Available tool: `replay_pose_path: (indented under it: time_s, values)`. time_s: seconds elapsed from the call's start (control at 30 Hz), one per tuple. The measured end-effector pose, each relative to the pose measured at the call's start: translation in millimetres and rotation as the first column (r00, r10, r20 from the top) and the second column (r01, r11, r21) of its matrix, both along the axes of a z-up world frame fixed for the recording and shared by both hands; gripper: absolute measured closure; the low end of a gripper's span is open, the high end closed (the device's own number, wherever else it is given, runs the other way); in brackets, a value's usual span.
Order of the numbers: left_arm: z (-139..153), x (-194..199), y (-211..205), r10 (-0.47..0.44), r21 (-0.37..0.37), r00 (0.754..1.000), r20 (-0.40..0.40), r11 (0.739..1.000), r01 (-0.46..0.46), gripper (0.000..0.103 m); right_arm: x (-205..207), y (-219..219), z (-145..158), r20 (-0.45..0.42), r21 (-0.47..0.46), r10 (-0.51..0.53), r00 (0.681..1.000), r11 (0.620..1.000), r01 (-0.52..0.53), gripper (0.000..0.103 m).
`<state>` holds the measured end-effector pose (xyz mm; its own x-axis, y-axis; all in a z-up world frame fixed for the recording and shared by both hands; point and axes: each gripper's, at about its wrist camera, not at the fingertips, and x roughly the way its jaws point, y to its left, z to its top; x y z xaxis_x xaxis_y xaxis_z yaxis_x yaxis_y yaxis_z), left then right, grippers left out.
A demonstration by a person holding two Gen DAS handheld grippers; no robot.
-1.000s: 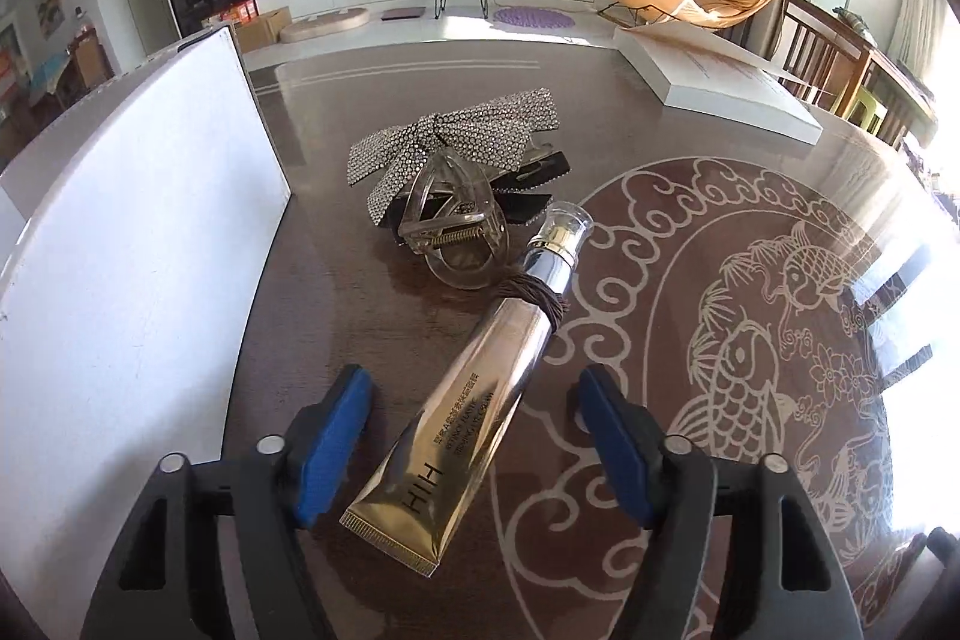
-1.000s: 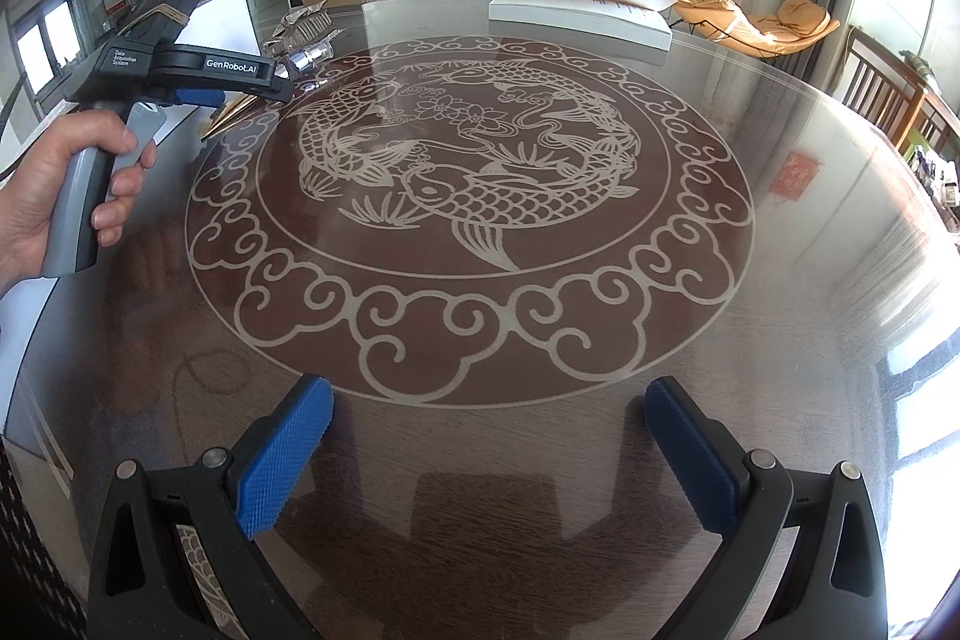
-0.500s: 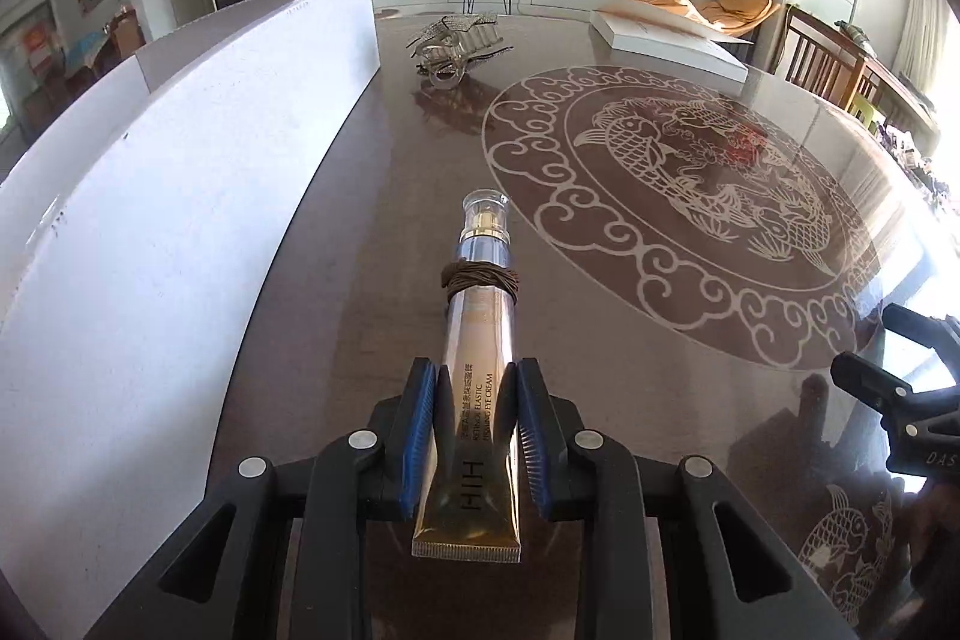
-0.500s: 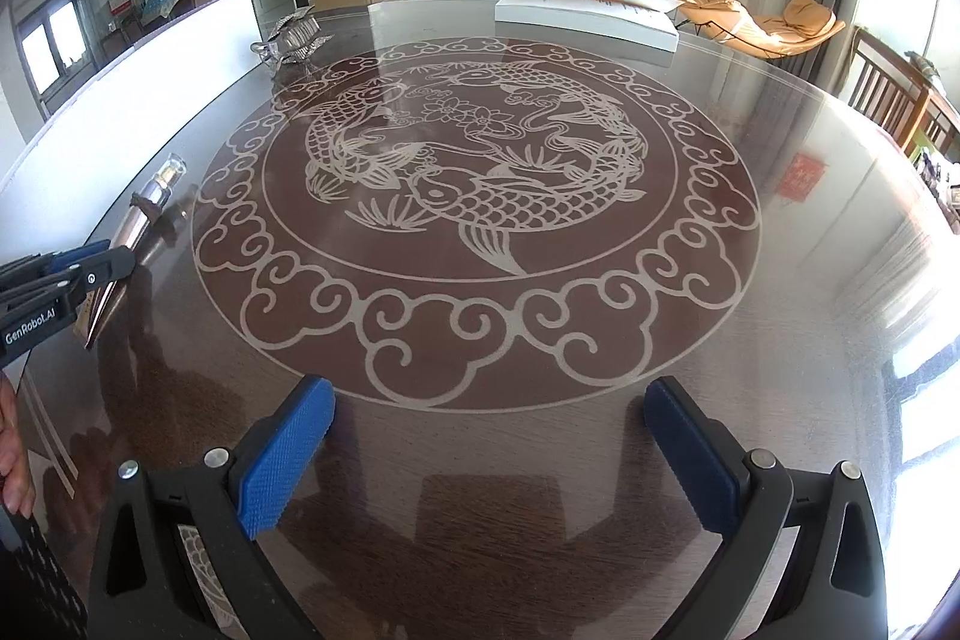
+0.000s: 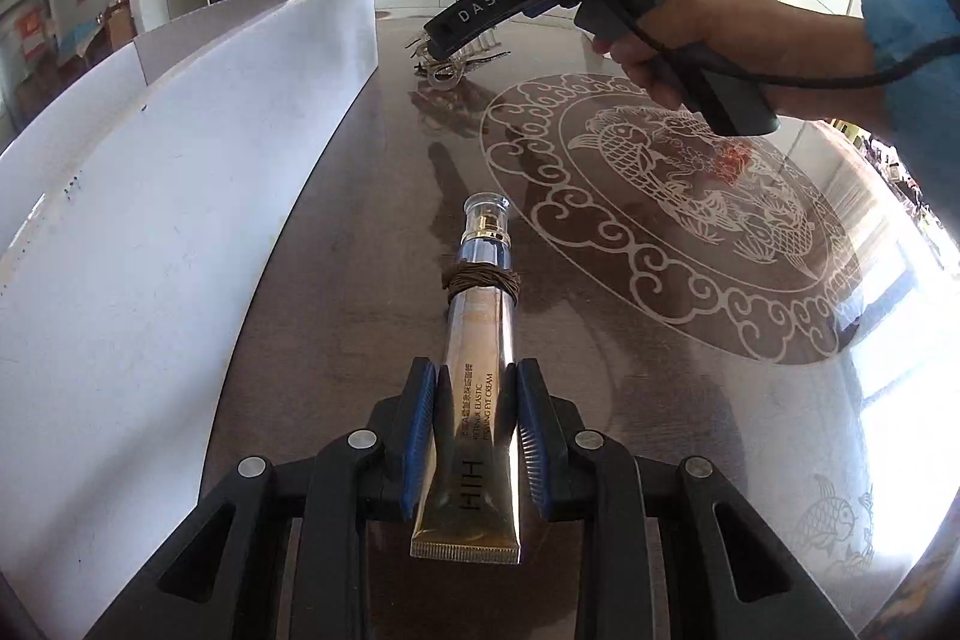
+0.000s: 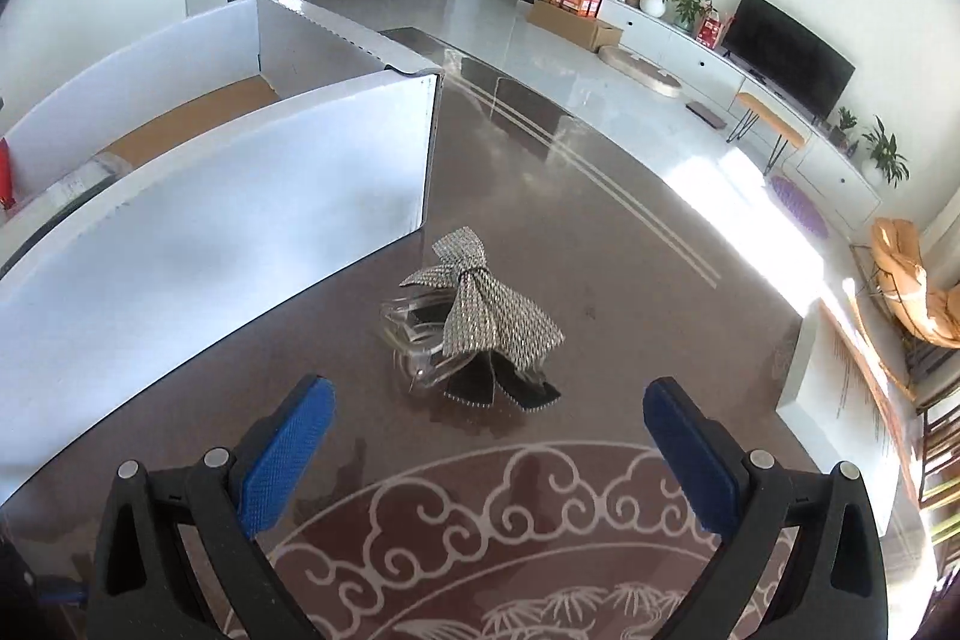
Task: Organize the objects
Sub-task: 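Grasp the rhinestone bow hair clip with the right gripper while the left gripper holds the tube, then lift the bow clip with the right gripper while the left gripper holds the tube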
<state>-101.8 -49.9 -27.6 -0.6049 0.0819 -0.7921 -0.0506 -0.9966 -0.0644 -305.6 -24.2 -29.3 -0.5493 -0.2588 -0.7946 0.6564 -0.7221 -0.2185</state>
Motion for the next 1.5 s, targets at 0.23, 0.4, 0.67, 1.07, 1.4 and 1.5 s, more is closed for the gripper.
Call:
replay_pose_path:
  time_s: [0.23, 0.4, 0.67, 1.07, 1.4, 1.5]
  values:
    - [0, -4, -6, -0.009, 0.047, 1.0, 0.008, 0.999, 0.009, 0.076, -33, -25, -25, 0.159, -0.031, 0.065, 0.985, 0.998, -0.061, 0.055]
    - [-1, -5, -9, 0.001, 0.084, 1.0, 0.007, 0.996, -0.002, 0.076, 1, 16, -24, 0.143, -0.104, 0.003, 0.99, 0.994, 0.012, 0.055]
    - [-2, -2, 1, 0.011, 0.033, 1.0, -0.017, 0.999, -0.01, 0.076, 145, 155, -30, 0.12, -0.156, -0.178, 0.977, 0.968, 0.196, 0.055]
    - [-7, -3, -1, 0.042, -0.017, 0.999, 0.002, 0.999, -0.042, 0.013, 278, 249, -30, 0.117, -0.214, -0.45, 0.885, 0.859, 0.465, 0.017]
    - [-11, -7, 11, -0.003, -0.07, 0.999, 0.041, 0.998, 0.006, 0.0, 275, 235, -42, 0.12, -0.159, -0.48, 0.869, 0.855, 0.494, 0.005]
    - [-10, -6, 11, -0.003, -0.07, 0.999, 0.041, 0.998, 0.006, 0.0, 276, 235, -43, 0.111, -0.145, -0.489, 0.865, 0.853, 0.501, 0.001]
